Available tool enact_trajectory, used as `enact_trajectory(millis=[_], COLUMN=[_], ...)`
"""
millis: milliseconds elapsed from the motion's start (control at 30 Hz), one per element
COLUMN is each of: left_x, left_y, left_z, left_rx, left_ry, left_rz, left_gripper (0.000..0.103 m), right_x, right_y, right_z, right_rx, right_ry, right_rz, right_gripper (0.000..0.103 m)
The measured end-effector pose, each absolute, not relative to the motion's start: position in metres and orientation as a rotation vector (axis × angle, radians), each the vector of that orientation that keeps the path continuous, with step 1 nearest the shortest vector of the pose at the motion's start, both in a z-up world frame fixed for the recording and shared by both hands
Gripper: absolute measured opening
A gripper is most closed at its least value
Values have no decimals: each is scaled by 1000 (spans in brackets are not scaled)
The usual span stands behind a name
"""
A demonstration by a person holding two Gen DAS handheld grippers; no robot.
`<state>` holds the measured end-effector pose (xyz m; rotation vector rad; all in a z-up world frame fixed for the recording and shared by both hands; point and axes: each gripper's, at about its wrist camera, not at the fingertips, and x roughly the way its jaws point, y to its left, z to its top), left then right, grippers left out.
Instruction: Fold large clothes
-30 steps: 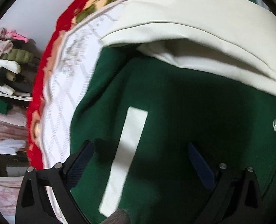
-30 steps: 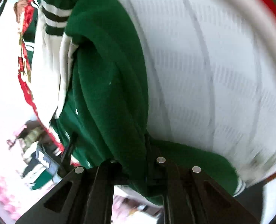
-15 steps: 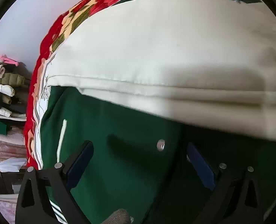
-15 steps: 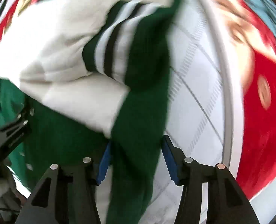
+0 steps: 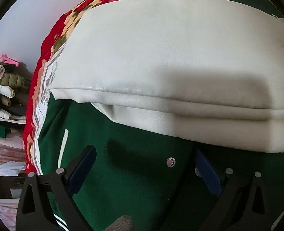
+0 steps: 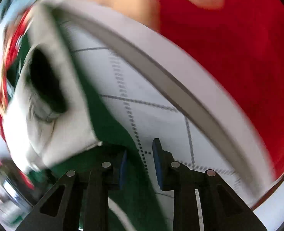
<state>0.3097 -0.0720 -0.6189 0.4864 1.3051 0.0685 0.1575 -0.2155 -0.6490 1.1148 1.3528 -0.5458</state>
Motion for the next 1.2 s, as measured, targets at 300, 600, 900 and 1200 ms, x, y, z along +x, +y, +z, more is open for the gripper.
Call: enact_trajectory(millis=[300, 600, 900, 1200], left_x=[308, 275, 225, 208], left_y=[-61, 52, 127, 132], left_z=[-601, -549, -607, -613], left_rx=[444, 291, 355, 348], left_ry=[1300, 1333, 1492, 1482], left_rz=[119, 328, 360, 309], left_gripper=[103, 103, 103, 103], right_x=[222, 256, 338, 382], right_y=[-195, -104, 74, 174], right_z=[-661, -587, -639, -643], right_rx=[973, 987, 1097, 776], right_ry=[1480, 1459, 1572, 1624], right_rz=[-518, -325, 71, -119], right_gripper=[32, 44, 44, 8])
